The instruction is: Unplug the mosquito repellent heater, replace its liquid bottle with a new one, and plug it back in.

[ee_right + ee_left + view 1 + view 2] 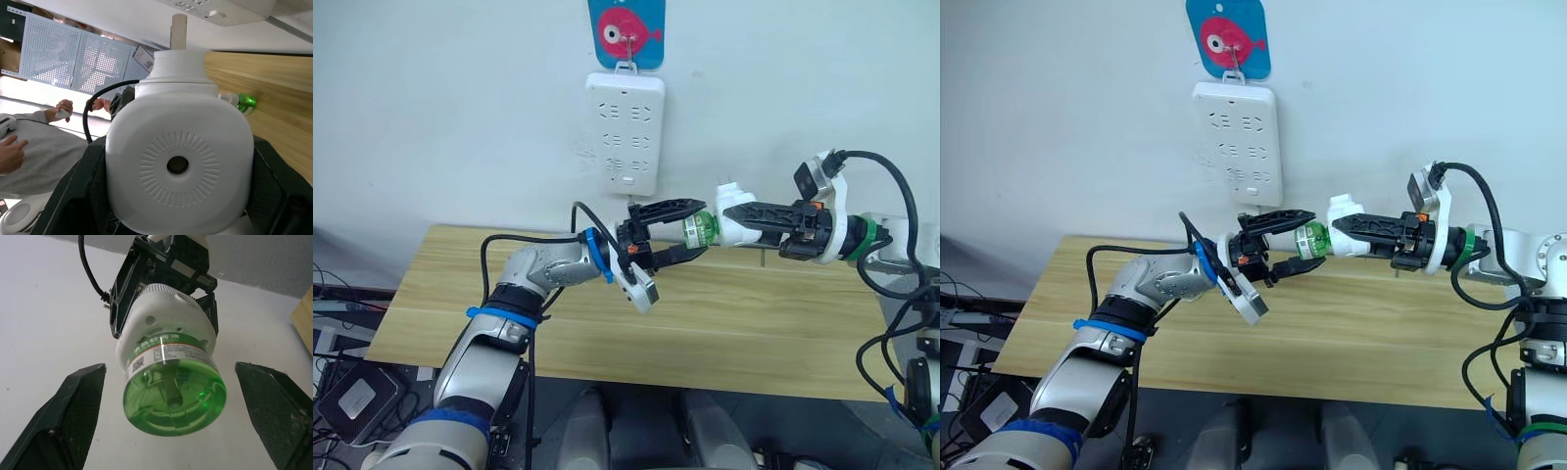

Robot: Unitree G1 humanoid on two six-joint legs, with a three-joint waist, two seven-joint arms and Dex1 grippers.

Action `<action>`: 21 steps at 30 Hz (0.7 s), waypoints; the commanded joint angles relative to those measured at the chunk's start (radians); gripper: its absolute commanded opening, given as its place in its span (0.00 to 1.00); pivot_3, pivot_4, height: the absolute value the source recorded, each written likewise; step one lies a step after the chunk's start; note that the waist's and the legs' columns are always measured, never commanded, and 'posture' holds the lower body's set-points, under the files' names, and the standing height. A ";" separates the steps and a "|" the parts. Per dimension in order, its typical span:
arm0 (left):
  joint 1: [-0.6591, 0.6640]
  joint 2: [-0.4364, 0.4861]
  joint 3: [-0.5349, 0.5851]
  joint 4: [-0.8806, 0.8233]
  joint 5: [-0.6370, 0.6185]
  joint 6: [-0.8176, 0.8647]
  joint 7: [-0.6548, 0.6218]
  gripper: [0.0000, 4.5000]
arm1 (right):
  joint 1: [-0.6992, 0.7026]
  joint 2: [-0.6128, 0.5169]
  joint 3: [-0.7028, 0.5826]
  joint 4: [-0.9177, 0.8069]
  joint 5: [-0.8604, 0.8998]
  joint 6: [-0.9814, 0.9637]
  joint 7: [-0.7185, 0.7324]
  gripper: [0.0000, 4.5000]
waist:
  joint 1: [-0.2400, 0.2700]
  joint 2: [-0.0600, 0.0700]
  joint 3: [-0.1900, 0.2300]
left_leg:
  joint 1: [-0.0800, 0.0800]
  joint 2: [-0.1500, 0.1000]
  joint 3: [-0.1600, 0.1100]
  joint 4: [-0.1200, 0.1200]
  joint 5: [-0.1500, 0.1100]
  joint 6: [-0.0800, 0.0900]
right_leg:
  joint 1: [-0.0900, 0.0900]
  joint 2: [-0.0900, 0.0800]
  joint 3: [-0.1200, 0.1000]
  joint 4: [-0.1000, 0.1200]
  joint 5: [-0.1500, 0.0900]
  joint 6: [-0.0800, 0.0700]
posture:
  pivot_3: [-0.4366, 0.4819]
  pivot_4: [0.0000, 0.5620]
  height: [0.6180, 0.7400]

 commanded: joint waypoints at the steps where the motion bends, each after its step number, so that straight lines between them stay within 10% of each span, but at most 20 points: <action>1: -0.018 0.016 -0.018 -0.012 0.002 -0.006 0.047 0.99 | 0.006 -0.028 0.006 -0.037 0.059 -0.033 0.006 0.70 | 0.000 0.000 0.000 | 0.000 0.000 0.000 0.000 0.000 0.000 | 0.000 0.000 0.000 0.000 0.000 0.000 | 0.39 0.45 1.00; 8: -0.016 0.037 -0.051 -0.021 -0.005 -0.022 0.074 0.51 | 0.015 -0.038 0.024 -0.045 0.059 -0.053 0.018 0.70 | -0.001 0.000 0.000 | 0.000 0.000 0.000 0.000 0.000 0.000 | 0.000 0.000 0.000 0.000 0.000 0.000 | 0.39 0.46 1.00; 13: -0.014 0.039 -0.078 -0.013 -0.047 -0.024 0.058 0.49 | 0.016 -0.044 0.031 -0.047 0.059 -0.057 0.019 0.70 | -0.001 0.000 0.000 | 0.000 0.000 0.000 0.000 0.000 0.000 | 0.000 0.000 0.000 0.000 0.000 0.000 | 0.39 0.47 1.00; 16: 0.012 0.034 -0.220 0.001 -0.454 0.070 -0.166 0.49 | 0.022 -0.059 0.040 -0.059 0.051 -0.058 0.021 0.70 | -0.001 0.000 0.000 | 0.000 0.000 0.000 0.000 0.000 0.000 | 0.000 0.000 0.000 0.000 0.000 0.000 | 0.39 0.48 1.00; 21: 0.119 0.034 -0.222 -0.309 -1.138 0.721 -0.605 0.49 | 0.045 -0.094 0.042 -0.110 -0.028 -0.030 0.083 0.70 | -0.005 0.000 0.000 | 0.000 0.001 -0.001 0.000 0.000 0.000 | 0.000 0.000 -0.001 0.001 0.000 0.000 | 0.38 0.49 1.00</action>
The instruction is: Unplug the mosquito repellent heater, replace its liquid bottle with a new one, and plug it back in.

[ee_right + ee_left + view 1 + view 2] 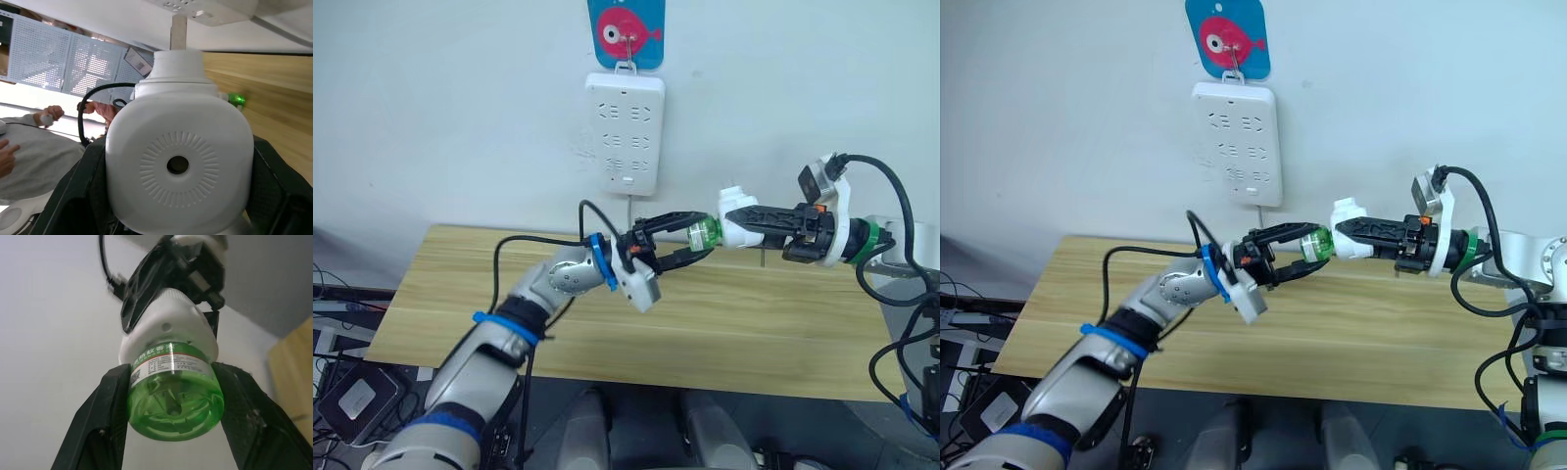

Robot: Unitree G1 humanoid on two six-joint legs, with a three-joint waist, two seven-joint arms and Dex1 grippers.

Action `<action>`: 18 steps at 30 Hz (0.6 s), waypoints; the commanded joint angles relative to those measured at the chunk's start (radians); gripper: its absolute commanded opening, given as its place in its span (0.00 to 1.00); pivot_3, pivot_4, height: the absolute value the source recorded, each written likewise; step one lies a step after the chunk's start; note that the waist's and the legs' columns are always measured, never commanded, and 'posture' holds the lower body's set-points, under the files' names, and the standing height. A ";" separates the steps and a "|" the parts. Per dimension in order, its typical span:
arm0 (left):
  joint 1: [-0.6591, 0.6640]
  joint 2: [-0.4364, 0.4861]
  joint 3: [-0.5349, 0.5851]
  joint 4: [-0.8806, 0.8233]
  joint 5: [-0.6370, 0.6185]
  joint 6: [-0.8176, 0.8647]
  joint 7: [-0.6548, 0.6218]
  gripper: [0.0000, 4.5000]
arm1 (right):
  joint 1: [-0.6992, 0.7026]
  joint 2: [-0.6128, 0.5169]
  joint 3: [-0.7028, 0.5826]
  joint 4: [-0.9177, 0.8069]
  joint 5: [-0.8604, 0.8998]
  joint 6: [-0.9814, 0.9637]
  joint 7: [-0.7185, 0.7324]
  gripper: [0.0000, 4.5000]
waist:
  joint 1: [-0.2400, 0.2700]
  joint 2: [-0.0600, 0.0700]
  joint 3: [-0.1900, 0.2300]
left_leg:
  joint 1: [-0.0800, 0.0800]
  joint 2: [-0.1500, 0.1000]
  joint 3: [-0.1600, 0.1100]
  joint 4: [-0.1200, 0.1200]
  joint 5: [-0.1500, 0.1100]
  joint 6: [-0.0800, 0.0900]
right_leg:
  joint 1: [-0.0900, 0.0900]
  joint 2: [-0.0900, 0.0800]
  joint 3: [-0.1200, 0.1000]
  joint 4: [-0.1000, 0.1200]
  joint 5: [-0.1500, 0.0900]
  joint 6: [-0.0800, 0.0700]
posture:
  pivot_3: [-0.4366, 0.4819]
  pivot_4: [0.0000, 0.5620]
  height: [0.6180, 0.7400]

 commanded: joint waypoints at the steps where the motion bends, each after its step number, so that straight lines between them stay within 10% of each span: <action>1: 0.021 0.017 0.077 -0.232 -0.479 0.549 -0.198 0.49 | 0.023 -0.024 -0.006 -0.076 -0.021 0.023 0.057 0.70 | -0.003 0.000 0.000 | 0.000 0.000 -0.001 0.000 0.000 0.000 | 0.000 0.000 -0.001 0.001 0.000 0.000 | 0.37 0.50 1.00; 5: 0.032 0.069 0.205 -0.382 -1.068 1.289 -0.200 0.49 | 0.030 -0.038 -0.001 -0.093 -0.046 0.031 0.090 0.70 | -0.013 0.000 0.001 | 0.000 0.000 -0.004 0.001 0.001 0.001 | 0.001 0.002 -0.002 0.002 0.000 0.000 | 0.37 0.51 1.00; 9: 0.007 0.090 0.332 -0.187 -1.661 1.875 -0.112 0.49 | 0.035 -0.049 0.014 -0.110 -0.066 0.038 0.117 0.70 | -0.026 0.000 0.002 | 0.000 0.000 -0.008 0.002 0.001 0.002 | 0.001 0.002 -0.004 0.003 -0.002 0.002 | 0.38 0.53 1.00; 18: 0.065 0.047 0.434 -0.137 -1.706 2.146 -0.037 0.49 | 0.022 -0.060 0.030 -0.102 -0.086 0.023 0.130 0.70 | -0.021 -0.002 0.016 | 0.000 0.000 -0.009 0.002 0.002 0.002 | 0.001 0.003 -0.005 0.002 -0.001 0.000 | 0.37 0.54 1.00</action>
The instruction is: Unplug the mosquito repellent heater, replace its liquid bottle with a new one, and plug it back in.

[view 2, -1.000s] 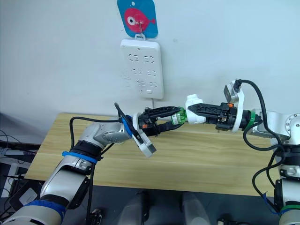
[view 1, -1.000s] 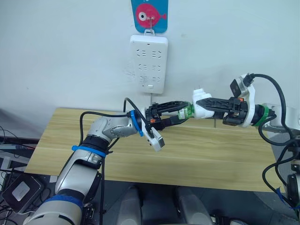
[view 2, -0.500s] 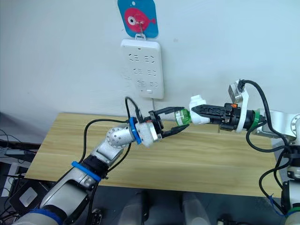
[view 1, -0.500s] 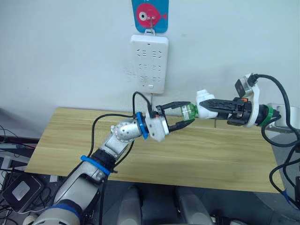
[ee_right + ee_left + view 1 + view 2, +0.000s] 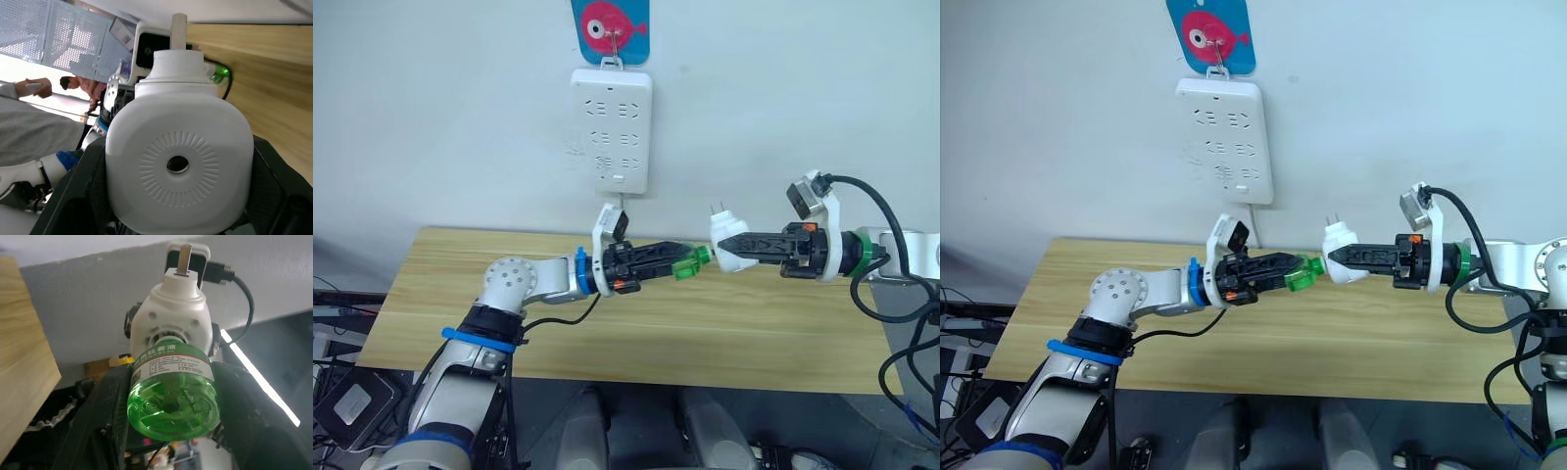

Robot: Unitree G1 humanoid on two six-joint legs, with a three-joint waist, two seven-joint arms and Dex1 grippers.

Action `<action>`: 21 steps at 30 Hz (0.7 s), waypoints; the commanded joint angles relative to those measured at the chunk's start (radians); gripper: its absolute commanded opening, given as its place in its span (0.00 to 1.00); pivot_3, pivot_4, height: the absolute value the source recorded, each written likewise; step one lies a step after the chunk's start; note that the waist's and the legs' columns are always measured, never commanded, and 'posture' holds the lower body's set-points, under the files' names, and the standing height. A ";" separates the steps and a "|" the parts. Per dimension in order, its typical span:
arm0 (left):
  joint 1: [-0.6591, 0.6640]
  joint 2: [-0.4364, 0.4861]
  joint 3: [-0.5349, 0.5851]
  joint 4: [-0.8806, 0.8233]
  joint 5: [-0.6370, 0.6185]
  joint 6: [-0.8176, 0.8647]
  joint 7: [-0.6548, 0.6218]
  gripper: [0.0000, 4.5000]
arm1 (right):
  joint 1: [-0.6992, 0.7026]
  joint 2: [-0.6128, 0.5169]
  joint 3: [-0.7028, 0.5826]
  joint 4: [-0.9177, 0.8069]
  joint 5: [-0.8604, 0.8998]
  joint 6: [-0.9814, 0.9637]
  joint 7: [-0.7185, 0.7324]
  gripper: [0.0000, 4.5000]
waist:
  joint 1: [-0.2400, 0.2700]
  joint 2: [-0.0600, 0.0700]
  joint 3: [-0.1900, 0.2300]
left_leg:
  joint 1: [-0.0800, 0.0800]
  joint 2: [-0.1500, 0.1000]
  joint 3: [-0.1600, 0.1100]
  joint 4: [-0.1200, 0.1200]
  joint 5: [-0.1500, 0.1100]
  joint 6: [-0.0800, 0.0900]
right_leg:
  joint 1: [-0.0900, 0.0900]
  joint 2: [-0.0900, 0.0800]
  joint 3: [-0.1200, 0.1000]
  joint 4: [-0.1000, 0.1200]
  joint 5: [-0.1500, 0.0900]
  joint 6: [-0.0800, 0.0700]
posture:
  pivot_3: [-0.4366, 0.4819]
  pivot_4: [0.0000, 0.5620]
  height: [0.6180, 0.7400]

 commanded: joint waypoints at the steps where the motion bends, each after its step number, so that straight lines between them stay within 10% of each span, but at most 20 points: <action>1: 0.005 -0.011 0.080 -0.018 -0.015 0.053 0.021 0.49 | -0.003 -0.015 -0.031 -0.003 -0.003 -0.002 0.022 0.70 | 0.002 -0.002 0.002 | 0.000 0.000 0.000 0.000 0.000 0.000 | 0.000 0.000 0.000 0.000 0.000 0.000 | 0.37 0.55 1.00; 10: 0.078 0.029 0.168 -0.121 0.044 0.147 0.009 0.49 | -0.015 -0.020 -0.060 0.090 -0.123 -0.020 0.027 0.70 | 0.004 -0.002 0.003 | 0.000 0.000 0.002 0.000 0.000 0.000 | 0.000 -0.001 0.001 -0.001 0.000 0.000 | 0.38 0.55 1.00; 21: 0.205 0.070 0.262 -0.279 0.087 0.122 0.042 0.49 | 0.107 -0.145 0.321 0.083 -1.146 -0.422 0.084 0.70 | 0.025 0.000 0.006 | 0.000 0.000 0.005 -0.001 0.000 -0.001 | -0.001 -0.001 0.003 -0.002 -0.002 0.004 | 0.44 0.55 1.00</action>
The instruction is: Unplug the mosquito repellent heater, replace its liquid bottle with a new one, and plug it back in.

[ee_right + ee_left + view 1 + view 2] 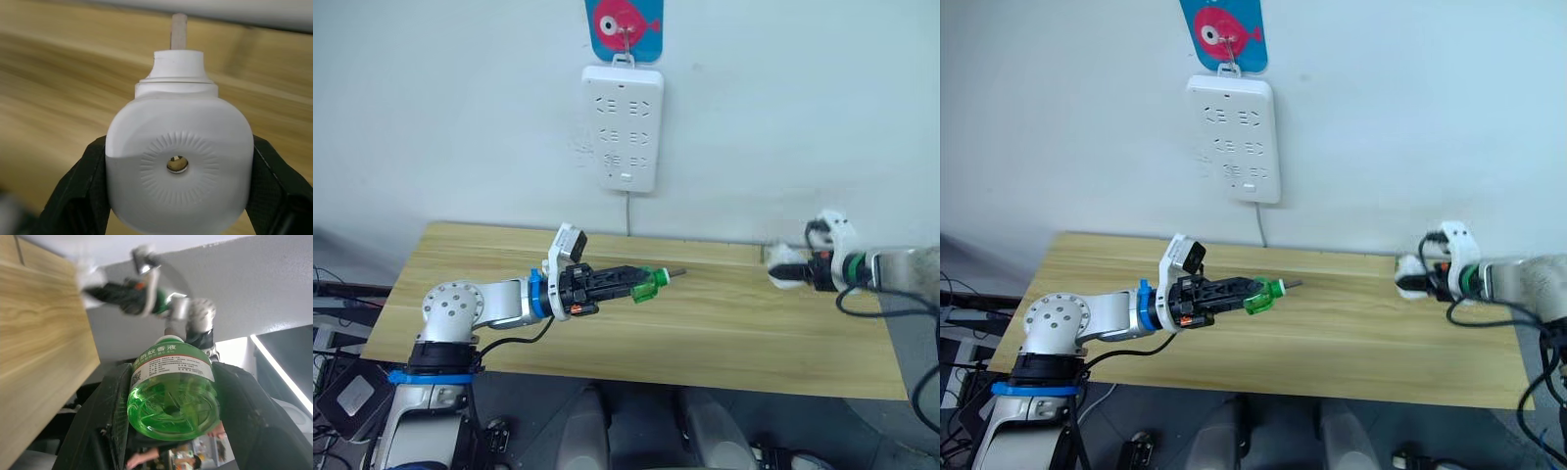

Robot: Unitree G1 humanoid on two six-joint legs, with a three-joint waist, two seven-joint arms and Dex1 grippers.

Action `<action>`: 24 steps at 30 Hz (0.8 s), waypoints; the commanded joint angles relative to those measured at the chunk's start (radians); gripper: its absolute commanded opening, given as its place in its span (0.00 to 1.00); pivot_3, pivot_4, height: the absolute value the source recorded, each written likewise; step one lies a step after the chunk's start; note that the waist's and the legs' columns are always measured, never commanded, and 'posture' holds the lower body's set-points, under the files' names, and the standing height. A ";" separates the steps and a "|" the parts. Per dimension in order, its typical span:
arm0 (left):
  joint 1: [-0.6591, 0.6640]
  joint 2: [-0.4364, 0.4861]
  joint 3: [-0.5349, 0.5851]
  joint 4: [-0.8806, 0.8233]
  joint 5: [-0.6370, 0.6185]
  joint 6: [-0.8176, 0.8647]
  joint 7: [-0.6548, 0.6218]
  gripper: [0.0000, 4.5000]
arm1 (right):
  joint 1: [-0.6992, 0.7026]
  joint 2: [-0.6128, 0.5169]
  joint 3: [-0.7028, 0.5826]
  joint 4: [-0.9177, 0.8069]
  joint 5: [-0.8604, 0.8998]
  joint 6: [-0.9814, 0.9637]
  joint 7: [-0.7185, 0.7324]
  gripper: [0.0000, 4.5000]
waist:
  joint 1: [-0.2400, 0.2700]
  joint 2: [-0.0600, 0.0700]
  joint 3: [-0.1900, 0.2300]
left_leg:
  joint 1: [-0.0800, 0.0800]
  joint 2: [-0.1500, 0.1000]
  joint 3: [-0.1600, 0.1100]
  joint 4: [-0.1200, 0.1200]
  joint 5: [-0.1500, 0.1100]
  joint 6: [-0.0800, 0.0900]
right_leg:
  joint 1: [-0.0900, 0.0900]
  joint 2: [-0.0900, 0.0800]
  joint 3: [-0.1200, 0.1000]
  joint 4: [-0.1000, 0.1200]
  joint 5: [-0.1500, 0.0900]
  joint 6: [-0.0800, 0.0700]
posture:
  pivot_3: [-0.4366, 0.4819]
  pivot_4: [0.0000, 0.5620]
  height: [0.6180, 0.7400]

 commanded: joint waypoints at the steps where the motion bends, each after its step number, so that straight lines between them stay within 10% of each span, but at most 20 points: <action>1: 0.013 -0.017 0.034 -0.067 -0.008 -0.023 0.018 0.49 | 0.032 -0.011 -0.003 0.002 -0.193 -0.090 -0.001 0.70 | 0.008 0.001 0.001 | 0.000 0.000 0.001 0.000 0.000 0.000 | 0.000 0.000 0.001 0.000 0.000 0.000 | 0.44 0.55 1.00; 24: 0.061 -0.038 0.041 -0.132 0.003 -0.047 0.035 0.49 | 0.209 0.298 -0.381 -0.141 -0.322 0.263 -0.147 0.70 | 0.014 0.000 0.001 | 0.001 0.000 0.002 -0.001 0.000 -0.001 | 0.001 -0.001 0.002 0.000 0.002 -0.002 | 0.46 0.53 1.00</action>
